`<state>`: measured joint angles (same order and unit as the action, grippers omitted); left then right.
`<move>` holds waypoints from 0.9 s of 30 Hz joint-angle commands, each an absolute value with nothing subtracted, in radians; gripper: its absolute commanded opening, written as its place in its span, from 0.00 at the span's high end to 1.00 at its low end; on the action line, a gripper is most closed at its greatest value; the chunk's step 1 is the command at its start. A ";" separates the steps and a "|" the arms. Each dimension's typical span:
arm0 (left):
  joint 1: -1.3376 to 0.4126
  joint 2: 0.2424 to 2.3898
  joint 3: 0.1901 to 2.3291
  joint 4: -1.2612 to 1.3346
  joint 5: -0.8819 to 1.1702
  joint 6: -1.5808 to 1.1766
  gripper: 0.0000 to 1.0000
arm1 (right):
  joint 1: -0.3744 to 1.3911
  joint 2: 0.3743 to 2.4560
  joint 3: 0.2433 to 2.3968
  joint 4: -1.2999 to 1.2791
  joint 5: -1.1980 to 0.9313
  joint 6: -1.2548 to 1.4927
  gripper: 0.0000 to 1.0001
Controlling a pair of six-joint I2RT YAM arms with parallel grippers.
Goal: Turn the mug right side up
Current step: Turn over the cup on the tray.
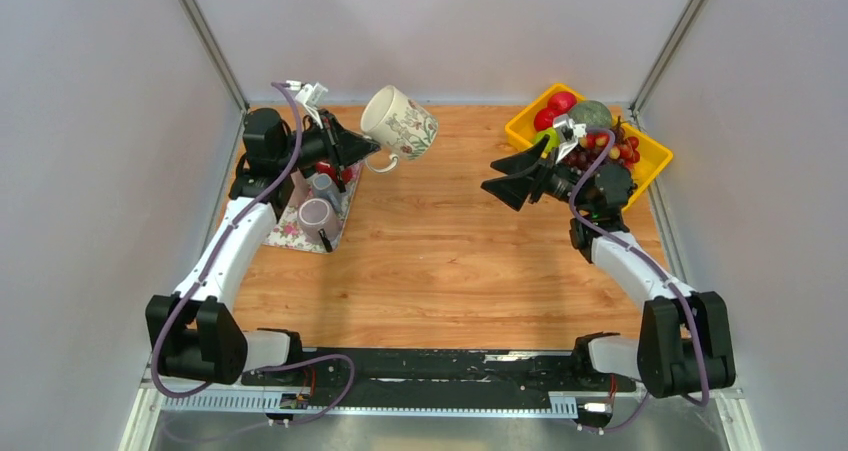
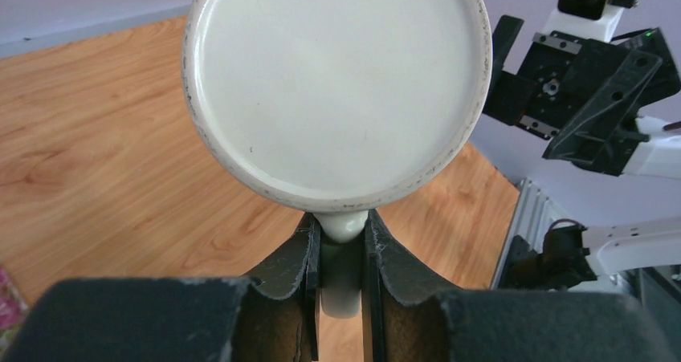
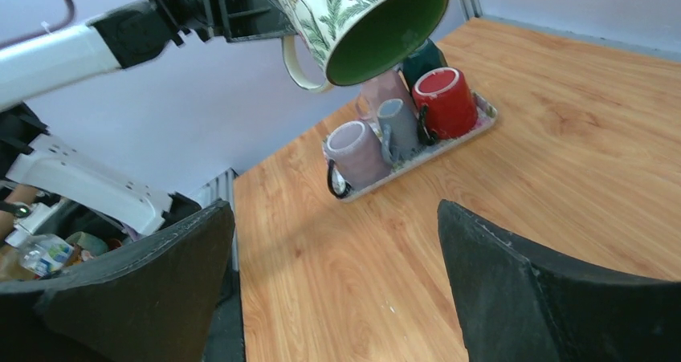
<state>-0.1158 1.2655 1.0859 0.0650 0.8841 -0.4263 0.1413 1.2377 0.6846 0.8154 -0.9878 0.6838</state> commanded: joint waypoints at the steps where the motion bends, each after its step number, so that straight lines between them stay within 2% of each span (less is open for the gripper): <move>1: -0.140 1.280 1.098 0.433 0.907 -0.590 1.00 | 0.178 1.300 0.697 1.103 -0.930 0.853 0.00; 6: -0.152 1.326 1.017 0.719 0.885 -0.814 1.00 | 0.229 1.380 0.674 1.305 -0.859 0.949 0.02; 14: -0.192 1.358 0.972 0.891 0.836 -0.971 1.00 | 0.328 1.505 0.667 1.530 -0.849 1.034 0.04; 27: -0.228 1.347 0.802 1.226 0.703 -1.166 1.00 | 0.433 1.593 0.701 1.598 -0.788 1.020 0.08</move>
